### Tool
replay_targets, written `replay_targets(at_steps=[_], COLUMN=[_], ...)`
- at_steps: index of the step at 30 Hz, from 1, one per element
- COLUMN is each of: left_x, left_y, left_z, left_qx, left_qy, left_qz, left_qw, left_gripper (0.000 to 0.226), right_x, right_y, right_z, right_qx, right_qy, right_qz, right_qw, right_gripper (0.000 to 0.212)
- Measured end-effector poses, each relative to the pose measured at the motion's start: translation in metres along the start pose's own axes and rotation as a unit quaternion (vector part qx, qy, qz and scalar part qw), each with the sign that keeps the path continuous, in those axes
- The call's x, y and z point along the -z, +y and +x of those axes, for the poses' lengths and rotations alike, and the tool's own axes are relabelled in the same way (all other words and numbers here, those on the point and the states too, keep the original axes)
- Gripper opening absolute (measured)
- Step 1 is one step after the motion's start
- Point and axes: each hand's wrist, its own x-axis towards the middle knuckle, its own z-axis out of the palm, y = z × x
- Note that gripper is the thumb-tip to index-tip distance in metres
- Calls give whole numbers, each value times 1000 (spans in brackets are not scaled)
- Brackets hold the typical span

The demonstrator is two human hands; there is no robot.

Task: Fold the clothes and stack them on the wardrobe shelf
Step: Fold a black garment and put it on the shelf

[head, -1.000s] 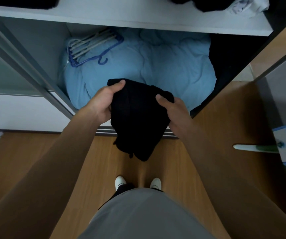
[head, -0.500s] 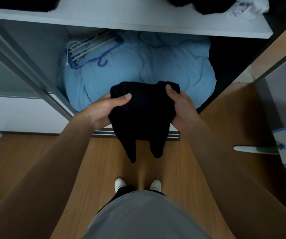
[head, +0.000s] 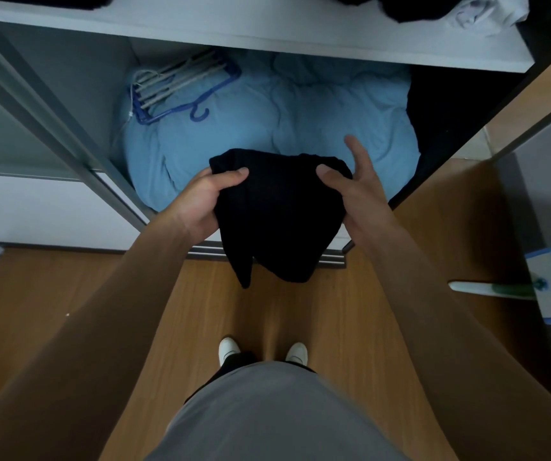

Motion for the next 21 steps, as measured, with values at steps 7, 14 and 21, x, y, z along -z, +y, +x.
replay_targets(at_steps=[7, 14, 21], left_x=[7, 13, 20], left_y=[2, 5, 11], left_z=[3, 3, 6], left_qx=[11, 6, 0], left_qy=[12, 26, 116], left_qz=[7, 20, 66], left_qw=[1000, 999, 991], left_gripper=[39, 43, 49], right_x=[-8, -16, -12], right_y=[-6, -9, -2], right_z=[-1, -5, -1], right_qx=[62, 73, 125], right_qy=[-28, -106, -17], right_qz=[-183, -400, -513], right_qw=[981, 907, 849], right_gripper=[42, 54, 20])
